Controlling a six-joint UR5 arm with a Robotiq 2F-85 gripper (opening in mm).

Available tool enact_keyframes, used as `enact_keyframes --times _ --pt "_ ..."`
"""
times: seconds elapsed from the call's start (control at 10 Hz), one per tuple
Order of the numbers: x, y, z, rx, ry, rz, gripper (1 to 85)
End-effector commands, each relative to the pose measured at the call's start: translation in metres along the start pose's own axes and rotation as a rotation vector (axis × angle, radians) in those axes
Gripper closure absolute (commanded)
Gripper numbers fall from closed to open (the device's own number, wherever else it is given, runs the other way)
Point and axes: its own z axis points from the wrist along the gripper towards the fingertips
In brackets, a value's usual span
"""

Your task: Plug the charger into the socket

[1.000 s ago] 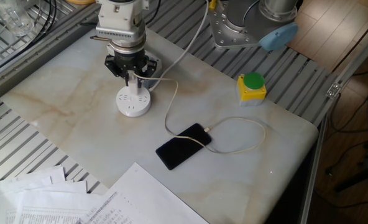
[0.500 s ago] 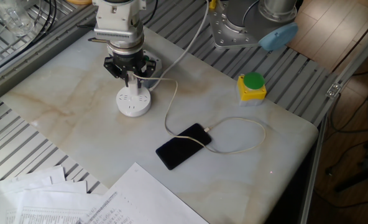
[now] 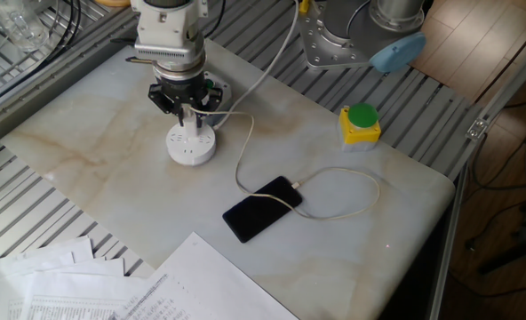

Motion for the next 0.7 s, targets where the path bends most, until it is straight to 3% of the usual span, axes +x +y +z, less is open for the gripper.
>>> enact_keyframes --times 0.0,0.2,0.6 --pt "-0.001 -0.017 -0.022 0.042 0.006 -0.07 71.3" --pt "-0.017 -0.01 -0.029 -0.003 -0.076 -0.12 27.3" --pt "-0.003 -0.008 -0.044 -0.022 -0.032 -0.142 18.3"
